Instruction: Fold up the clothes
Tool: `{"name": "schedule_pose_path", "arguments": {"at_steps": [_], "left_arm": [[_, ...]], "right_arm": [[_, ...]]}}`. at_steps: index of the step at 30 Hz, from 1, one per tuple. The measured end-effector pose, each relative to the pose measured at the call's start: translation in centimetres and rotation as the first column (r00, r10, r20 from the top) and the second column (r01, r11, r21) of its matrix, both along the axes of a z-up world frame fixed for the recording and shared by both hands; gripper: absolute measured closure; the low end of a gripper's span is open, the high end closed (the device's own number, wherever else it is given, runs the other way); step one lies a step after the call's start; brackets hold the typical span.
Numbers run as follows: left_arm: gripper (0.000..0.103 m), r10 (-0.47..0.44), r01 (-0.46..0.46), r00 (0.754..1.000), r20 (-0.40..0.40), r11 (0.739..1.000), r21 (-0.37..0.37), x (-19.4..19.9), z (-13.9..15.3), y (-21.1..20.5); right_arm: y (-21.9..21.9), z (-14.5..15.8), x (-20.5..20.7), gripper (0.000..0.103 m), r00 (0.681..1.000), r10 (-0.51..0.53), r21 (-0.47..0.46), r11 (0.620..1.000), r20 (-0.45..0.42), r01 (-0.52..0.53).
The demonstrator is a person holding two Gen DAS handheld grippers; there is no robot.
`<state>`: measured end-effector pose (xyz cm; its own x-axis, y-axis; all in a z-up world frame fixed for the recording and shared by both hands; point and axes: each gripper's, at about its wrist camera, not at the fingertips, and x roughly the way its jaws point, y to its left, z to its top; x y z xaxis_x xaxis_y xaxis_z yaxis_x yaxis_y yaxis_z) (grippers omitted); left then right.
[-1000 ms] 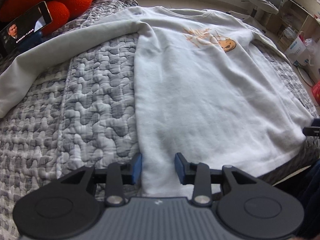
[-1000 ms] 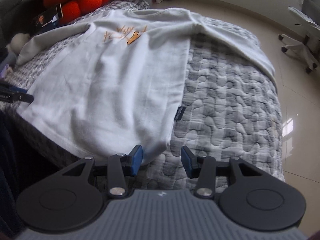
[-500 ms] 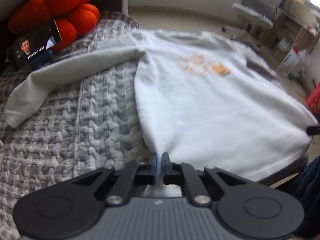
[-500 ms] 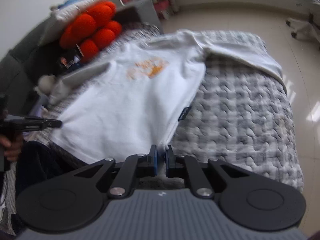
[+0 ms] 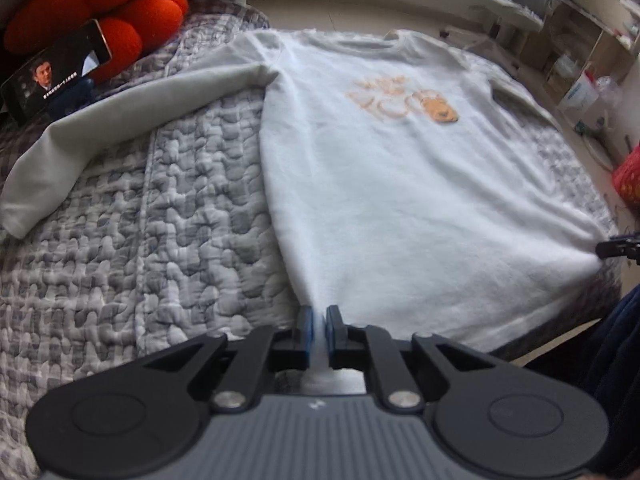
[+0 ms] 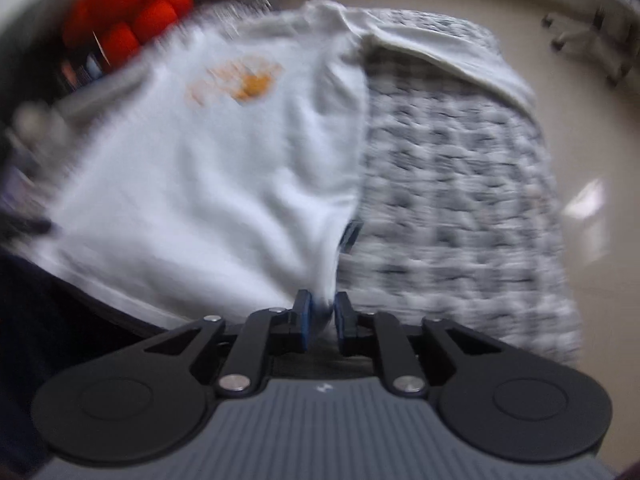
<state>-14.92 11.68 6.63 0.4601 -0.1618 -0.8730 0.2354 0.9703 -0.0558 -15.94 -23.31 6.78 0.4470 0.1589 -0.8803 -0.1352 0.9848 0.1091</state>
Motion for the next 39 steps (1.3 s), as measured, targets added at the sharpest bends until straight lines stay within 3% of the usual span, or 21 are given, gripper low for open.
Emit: {"name": "schedule_pose_path", "arguments": {"at_steps": [1, 5, 8, 11, 14, 17, 21, 24, 29, 32, 34, 35, 36, 39], "left_arm": [[0.093, 0.011, -0.011, 1.000, 0.010, 1.000, 0.006, 0.1, 0.2, 0.3], [0.068, 0.056, -0.056, 0.994, 0.091, 0.998, -0.004, 1.2, 2.3, 1.9], [0.067, 0.100, -0.096, 0.983, 0.154, 0.995, -0.031, 4.0, 4.0, 1.3], [0.066, 0.151, -0.138, 0.968, 0.202, 0.987, -0.077, 8.1, 5.4, -0.4], [0.064, 0.169, -0.150, 0.960, 0.224, 0.984, -0.100, 12.3, 6.0, -2.9], [0.063, 0.169, -0.148, 0.957, 0.235, 0.983, -0.105, 15.9, 5.4, -4.8], [0.058, 0.182, -0.162, 0.951, 0.248, 0.982, -0.099, 20.0, 3.1, -5.9], [0.058, 0.156, -0.144, 0.957, 0.246, 0.987, -0.064, 20.7, 1.0, -5.8], [0.058, 0.110, -0.112, 0.965, 0.239, 0.994, -0.005, 21.9, -2.7, -5.6], [0.058, 0.108, -0.105, 0.970, 0.216, 0.994, -0.025, 22.2, -2.8, -5.1], [0.058, 0.088, -0.088, 0.971, 0.221, 0.996, -0.011, 22.0, -2.8, -5.3], [0.058, 0.075, -0.078, 0.971, 0.225, 0.997, 0.001, 21.9, -3.0, -5.4], [0.058, 0.070, -0.074, 0.971, 0.229, 0.997, 0.008, 21.8, -3.0, -5.4], [0.059, 0.088, -0.089, 0.971, 0.223, 0.996, -0.002, 22.0, -2.8, -5.4]], "right_arm": [[-0.4, 0.2, 0.1, 0.066, 1.000, -0.008, -0.004, 1.000, 0.019, 0.008], [-2.2, 2.2, 1.3, 0.065, 0.988, -0.055, 0.023, 0.998, 0.142, 0.053], [-2.5, 3.5, 4.5, 0.065, 0.971, -0.097, 0.037, 0.995, 0.221, 0.091], [-2.9, 4.4, 9.5, 0.065, 0.947, -0.171, 0.128, 0.982, 0.271, 0.140], [-2.6, 4.9, 15.0, 0.065, 0.928, -0.229, 0.177, 0.967, 0.293, 0.183], [-2.7, 4.7, 19.6, 0.065, 0.924, -0.235, 0.167, 0.967, 0.303, 0.191], [-3.1, 3.0, 24.1, 0.065, 0.927, -0.223, 0.110, 0.974, 0.303, 0.198], [-2.9, 1.1, 25.8, 0.065, 0.933, -0.170, 0.036, 0.985, 0.318, 0.168], [-2.3, -1.2, 27.1, 0.060, 0.942, -0.026, -0.017, 0.999, 0.335, 0.034], [-1.3, -2.4, 27.4, 0.059, 0.948, 0.049, -0.045, 0.998, 0.314, -0.036], [-0.1, -2.5, 27.3, 0.073, 0.943, 0.108, -0.126, 0.989, 0.316, -0.071], [0.2, -2.0, 27.4, 0.093, 0.942, 0.115, -0.150, 0.986, 0.316, -0.070], [0.4, -1.5, 27.3, 0.098, 0.942, 0.113, -0.171, 0.983, 0.317, -0.061], [0.2, 0.5, 26.9, 0.099, 0.914, 0.078, -0.200, 0.980, 0.399, 0.004]]}}
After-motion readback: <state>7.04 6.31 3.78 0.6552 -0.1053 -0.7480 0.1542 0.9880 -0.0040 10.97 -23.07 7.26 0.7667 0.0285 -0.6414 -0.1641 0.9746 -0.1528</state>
